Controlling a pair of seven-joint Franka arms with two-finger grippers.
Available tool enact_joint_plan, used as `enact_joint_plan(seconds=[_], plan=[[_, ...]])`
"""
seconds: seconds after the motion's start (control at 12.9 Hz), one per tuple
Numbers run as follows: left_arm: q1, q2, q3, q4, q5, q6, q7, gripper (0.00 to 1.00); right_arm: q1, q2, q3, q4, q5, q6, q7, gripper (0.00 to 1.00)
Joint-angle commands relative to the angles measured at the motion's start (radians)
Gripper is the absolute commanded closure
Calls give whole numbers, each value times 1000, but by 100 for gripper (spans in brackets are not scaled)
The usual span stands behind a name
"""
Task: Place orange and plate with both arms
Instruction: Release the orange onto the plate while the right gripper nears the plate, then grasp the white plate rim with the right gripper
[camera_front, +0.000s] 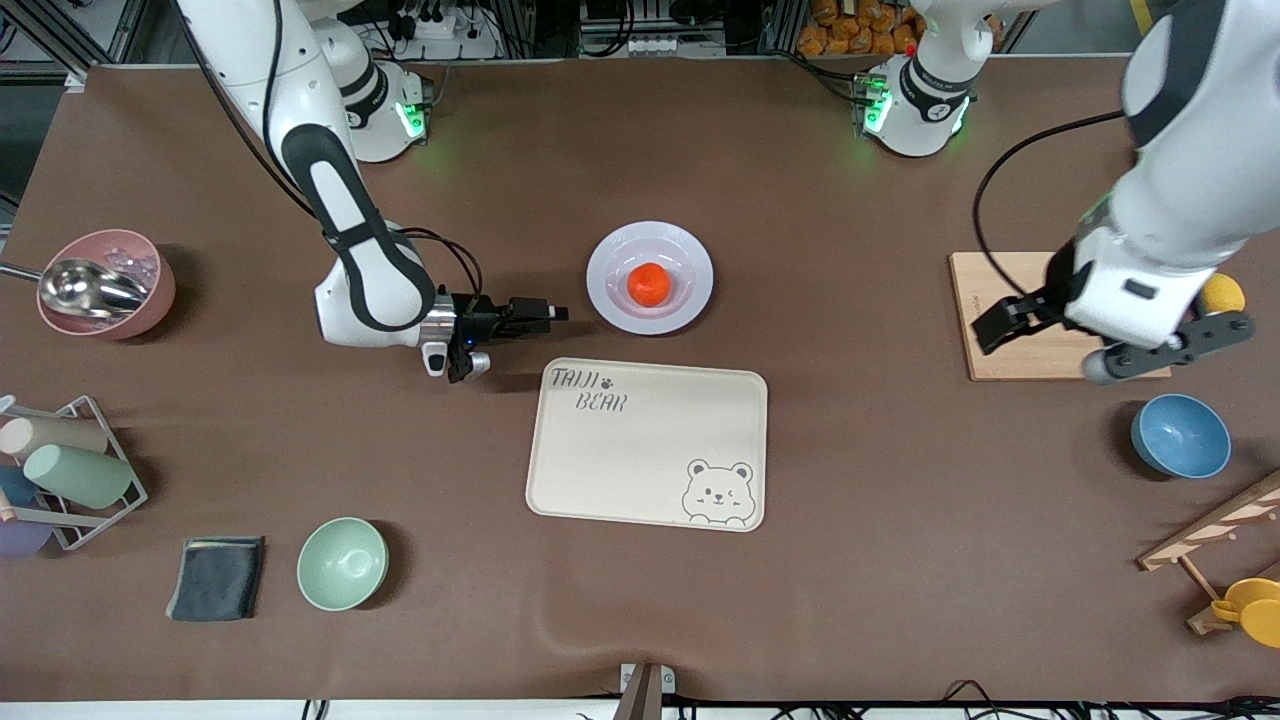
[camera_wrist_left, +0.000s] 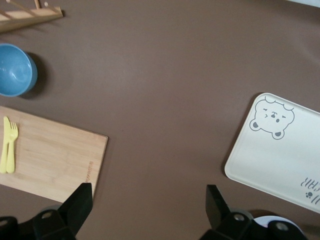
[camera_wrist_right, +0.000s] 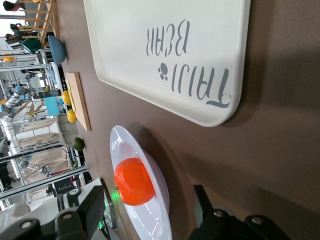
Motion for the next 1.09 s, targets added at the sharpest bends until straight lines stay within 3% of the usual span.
enact_joint_plan(seconds=[0.0, 0.23, 0.7, 1.01], plan=[[-60, -68, 152, -14, -90, -73, 148, 0, 71, 5, -8, -15, 99, 21, -43, 25], [-110, -117, 260, -46, -101, -101, 322, 0, 108, 5, -8, -17, 125, 66, -45, 28], [-167, -188, 339, -123, -101, -99, 345, 0, 148, 12, -8, -17, 139, 97, -46, 34], [-172, -206, 347, -140, -101, -99, 347, 0, 179, 25, -8, -17, 207, 112, -76, 40]])
